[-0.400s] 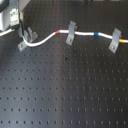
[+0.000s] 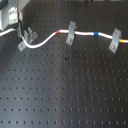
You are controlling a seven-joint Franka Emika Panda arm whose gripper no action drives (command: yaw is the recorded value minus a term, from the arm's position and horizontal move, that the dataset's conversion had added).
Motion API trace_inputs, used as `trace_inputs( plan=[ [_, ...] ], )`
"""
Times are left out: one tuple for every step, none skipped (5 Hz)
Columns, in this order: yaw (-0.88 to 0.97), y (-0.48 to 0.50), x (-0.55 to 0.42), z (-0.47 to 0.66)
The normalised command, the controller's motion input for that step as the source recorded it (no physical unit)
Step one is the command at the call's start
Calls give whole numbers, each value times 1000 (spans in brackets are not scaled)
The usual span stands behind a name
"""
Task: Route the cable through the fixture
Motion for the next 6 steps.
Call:
trace_inputs(
  plan=[
    [83, -133, -80, -549],
    [71, -105, -57, -547],
    [86, -73, 127, -192],
    [0, -115, 241, -27],
    [-26, -160, 123, 0],
    [0, -134, -80, 45]
  ],
)
